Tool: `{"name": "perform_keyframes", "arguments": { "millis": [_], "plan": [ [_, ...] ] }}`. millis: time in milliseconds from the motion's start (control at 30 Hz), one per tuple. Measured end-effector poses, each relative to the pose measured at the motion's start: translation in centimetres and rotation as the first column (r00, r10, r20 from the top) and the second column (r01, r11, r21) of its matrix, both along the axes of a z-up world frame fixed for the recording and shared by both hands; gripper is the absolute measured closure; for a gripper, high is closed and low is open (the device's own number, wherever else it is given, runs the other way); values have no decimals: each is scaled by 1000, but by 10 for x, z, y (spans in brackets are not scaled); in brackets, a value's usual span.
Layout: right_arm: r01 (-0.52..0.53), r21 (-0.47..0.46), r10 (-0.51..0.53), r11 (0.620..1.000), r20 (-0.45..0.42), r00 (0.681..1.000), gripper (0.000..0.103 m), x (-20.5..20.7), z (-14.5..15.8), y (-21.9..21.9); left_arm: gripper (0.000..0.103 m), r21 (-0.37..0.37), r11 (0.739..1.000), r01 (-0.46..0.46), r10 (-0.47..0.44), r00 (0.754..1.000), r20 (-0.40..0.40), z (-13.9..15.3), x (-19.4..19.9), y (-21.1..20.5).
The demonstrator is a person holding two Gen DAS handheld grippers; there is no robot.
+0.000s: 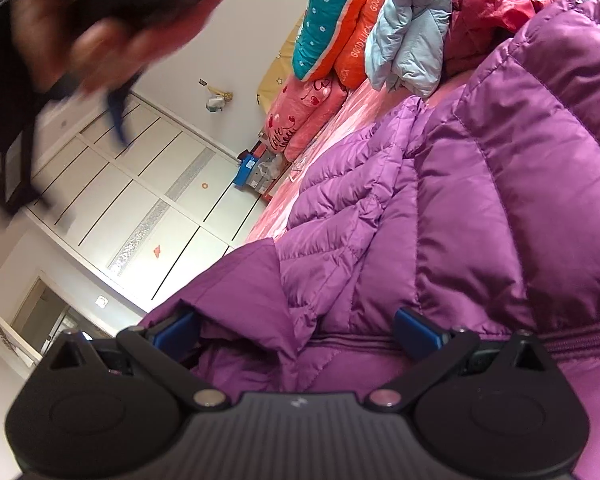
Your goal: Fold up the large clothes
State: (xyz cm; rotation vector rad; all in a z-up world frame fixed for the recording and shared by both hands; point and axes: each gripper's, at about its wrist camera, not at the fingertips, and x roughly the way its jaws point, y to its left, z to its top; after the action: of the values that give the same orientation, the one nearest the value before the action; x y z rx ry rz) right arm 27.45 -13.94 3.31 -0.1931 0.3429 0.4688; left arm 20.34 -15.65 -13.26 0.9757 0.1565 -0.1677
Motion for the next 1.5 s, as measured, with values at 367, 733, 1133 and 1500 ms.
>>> {"name": "perform_keyframes", "arguments": {
  "millis": [367,733,1133,1500],
  "plan": [
    [-332,-384,284,861,-178,942,2,28,-22,138,1,-2,1000,26,-26,1000,8,0,-2,10],
    [-143,-300,117,943,-103,988,94,41,-12,102,0,-17,1000,19,-19,1000,21,2,-7,27],
    [407,316,-439,857,35,898,94,50,14,-123,0,-26,968,-249,250,962,112,7,35,66],
    [600,377,-525,706,-290,800,91,54,-100,-188,0,-140,897,-420,427,904,27,17,62,103]
  ]
}}
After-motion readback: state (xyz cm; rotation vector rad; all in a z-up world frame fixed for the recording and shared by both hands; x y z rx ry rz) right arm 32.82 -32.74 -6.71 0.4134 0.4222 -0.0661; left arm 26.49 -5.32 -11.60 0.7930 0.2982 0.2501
